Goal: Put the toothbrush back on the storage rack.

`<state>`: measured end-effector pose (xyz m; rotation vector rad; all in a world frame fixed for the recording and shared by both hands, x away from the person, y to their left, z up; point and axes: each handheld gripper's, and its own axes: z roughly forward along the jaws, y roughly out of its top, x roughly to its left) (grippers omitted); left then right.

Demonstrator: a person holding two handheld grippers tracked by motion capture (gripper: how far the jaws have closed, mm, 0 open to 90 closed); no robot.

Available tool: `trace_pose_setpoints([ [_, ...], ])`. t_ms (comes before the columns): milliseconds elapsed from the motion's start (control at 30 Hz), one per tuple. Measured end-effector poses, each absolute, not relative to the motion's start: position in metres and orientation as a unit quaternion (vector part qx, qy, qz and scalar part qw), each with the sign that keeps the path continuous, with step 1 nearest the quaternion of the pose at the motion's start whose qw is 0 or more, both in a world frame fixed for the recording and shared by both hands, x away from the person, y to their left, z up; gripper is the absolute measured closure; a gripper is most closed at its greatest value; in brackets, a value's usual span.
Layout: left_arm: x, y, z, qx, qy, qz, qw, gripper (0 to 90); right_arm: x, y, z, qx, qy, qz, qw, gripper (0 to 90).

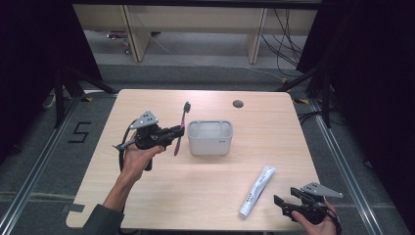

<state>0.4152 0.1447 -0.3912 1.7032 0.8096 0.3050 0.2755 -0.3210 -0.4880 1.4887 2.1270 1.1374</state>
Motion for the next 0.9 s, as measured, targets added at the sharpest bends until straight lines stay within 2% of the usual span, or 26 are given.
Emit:
trace_pose_setpoints([
  [367, 0.424, 0.132, -0.382, 0.706, 0.356, 0.142, 0.596, 81.7, 0.275, -0.321, -0.488, 0.519, 0.743, 0.394, 0.153, 24.6],
  [900, 0.439, 0.112, -0.371, 0.704, 0.359, 0.149, 0.594, 81.7, 0.273, -0.319, -0.487, 0.531, 0.736, 0.396, 0.14, 24.6],
])
